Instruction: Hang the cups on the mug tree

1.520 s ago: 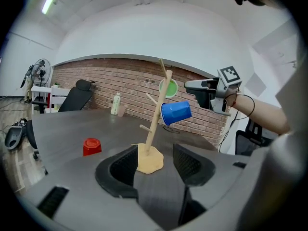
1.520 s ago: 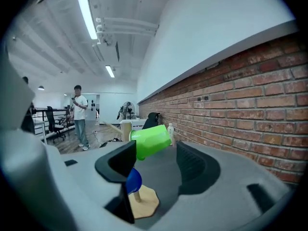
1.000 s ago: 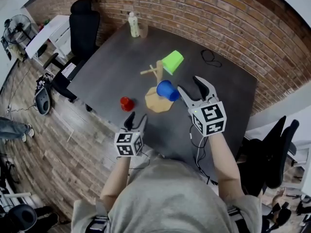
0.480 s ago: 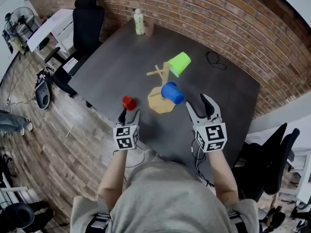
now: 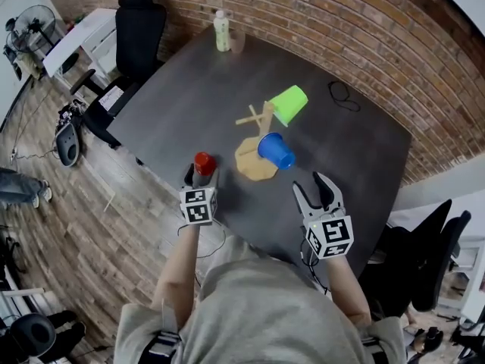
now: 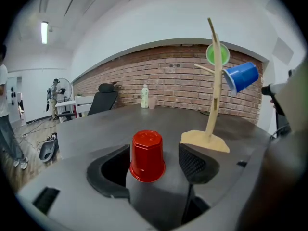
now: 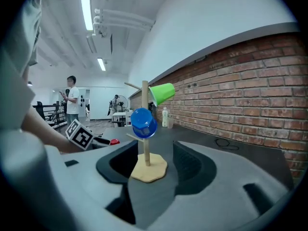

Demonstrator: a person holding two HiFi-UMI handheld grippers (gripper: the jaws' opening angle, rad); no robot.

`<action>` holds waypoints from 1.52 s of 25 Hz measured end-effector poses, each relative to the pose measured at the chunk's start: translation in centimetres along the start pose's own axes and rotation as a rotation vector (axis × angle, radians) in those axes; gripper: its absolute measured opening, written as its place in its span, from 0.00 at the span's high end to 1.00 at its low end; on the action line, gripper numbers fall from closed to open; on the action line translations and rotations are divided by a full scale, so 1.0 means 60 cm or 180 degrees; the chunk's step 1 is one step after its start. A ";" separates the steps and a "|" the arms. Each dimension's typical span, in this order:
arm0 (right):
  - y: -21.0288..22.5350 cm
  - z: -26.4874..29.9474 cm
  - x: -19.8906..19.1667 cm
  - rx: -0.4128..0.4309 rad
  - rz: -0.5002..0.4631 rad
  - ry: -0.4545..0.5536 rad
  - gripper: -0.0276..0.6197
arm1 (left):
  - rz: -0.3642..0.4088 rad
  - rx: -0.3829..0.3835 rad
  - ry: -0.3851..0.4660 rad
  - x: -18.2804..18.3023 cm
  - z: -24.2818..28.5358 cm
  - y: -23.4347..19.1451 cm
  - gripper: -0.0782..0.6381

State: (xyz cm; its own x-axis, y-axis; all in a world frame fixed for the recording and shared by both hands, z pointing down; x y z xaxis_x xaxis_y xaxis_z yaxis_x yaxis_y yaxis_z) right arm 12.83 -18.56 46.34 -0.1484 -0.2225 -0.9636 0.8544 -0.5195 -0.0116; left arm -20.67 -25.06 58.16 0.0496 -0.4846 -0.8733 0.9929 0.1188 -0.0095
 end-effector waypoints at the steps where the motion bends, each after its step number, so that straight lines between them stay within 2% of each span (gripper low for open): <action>1: -0.004 -0.001 -0.006 0.0019 0.0014 -0.0024 0.60 | -0.0019 0.0005 -0.0002 0.002 0.005 -0.002 0.48; 6: -0.017 0.000 -0.031 0.0050 0.0179 -0.0102 0.61 | -0.0069 -0.0012 -0.0040 0.005 0.027 -0.006 0.48; 13: -0.026 0.004 -0.048 0.0173 0.0210 -0.0245 0.62 | -0.0033 -0.0015 -0.0065 0.003 0.043 -0.006 0.48; 16: -0.025 0.007 -0.050 0.0197 0.0218 -0.0263 0.63 | -0.0014 0.0055 -0.0077 0.004 0.048 -0.007 0.54; 19: -0.025 0.008 -0.051 0.0216 0.0197 -0.0268 0.63 | -0.0015 0.0093 -0.0127 0.003 0.048 -0.009 0.56; 30: -0.026 0.005 -0.046 0.0231 0.0199 -0.0235 0.64 | -0.0077 -0.0028 0.0001 0.028 0.018 0.001 0.57; 38: -0.028 0.004 -0.049 0.0243 0.0217 -0.0181 0.64 | -0.0100 -0.0210 0.0145 0.061 -0.016 0.010 0.57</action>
State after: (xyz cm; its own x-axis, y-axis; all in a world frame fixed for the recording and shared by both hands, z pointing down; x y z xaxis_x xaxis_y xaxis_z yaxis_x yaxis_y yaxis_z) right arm 11.70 -17.22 49.26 -0.1212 -0.3046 -0.9447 0.8233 -0.5625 0.0758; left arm -19.97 -25.93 54.50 0.0120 -0.4494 -0.8932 0.9845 0.1615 -0.0681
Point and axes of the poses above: the fingertips, and each gripper's own axes: z forward along the fingers, y to its right, x out of its top, the point moved 10 cm from there along -z, backward along the fingers, and after that the axes turned 3 degrees about x, right-handed, at the moved point
